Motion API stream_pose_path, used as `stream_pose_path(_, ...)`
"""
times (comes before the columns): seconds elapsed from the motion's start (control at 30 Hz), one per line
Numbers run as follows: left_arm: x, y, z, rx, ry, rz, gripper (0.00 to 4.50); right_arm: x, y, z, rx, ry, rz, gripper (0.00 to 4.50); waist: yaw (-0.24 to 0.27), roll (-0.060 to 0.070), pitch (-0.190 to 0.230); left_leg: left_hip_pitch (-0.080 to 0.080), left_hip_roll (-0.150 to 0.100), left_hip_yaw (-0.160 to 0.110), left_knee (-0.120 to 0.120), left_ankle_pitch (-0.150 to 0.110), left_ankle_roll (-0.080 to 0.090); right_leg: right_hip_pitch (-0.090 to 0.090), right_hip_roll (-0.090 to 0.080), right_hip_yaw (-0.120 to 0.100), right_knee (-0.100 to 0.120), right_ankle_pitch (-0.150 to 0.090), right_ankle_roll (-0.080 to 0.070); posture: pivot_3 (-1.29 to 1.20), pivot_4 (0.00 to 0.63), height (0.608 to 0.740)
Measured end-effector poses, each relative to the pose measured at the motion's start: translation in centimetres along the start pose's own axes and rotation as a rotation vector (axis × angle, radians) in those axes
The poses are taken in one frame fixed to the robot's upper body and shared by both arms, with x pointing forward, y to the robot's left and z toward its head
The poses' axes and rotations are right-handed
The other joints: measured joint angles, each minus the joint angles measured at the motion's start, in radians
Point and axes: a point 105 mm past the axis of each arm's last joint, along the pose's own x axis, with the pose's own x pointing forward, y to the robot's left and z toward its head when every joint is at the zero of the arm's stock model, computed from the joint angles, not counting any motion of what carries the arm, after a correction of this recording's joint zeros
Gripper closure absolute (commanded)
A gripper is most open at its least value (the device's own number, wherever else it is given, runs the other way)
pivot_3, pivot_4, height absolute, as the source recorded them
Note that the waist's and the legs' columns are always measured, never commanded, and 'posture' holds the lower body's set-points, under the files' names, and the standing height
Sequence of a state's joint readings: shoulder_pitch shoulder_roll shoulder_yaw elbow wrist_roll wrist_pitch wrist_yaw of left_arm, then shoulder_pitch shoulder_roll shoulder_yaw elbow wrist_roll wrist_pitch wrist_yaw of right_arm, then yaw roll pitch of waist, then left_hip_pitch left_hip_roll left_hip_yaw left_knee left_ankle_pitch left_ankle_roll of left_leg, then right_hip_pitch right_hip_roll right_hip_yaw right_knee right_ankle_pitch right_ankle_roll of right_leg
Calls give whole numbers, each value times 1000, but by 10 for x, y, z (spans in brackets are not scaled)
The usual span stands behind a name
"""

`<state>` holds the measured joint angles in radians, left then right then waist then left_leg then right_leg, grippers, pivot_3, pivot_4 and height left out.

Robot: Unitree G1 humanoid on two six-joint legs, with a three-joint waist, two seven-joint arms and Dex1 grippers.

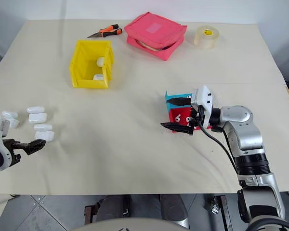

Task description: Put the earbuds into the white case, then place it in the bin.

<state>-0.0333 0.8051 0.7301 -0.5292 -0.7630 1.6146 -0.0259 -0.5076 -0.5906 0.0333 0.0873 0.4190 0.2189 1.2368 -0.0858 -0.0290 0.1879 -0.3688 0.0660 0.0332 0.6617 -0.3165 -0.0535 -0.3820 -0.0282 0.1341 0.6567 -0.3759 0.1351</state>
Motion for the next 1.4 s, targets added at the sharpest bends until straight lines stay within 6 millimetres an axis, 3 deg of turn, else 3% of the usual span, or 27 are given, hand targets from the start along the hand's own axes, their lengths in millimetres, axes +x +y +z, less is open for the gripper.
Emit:
stream_pose_path(0.2,14,-4,-2,-16,48,-9,0,1,0,0,0,-2,1,27,0,0,0,0,0,0,0,0,0,-1,-1,-1,1,0,0,0,150,740)
stream_pose_path(1.0,37,-14,16,-16,96,-21,0,3,0,-1,-1,-2,-6,27,15,4,0,2,-2,-7,1,1,1,4,-1,-6,4,0,0,0,150,740)
stream_pose_path(1.4,41,-16,16,-74,83,-1,0,5,-3,-1,1,-5,-10,27,26,7,0,2,-2,-8,1,2,1,4,-2,-7,4,0,0,0,150,740)
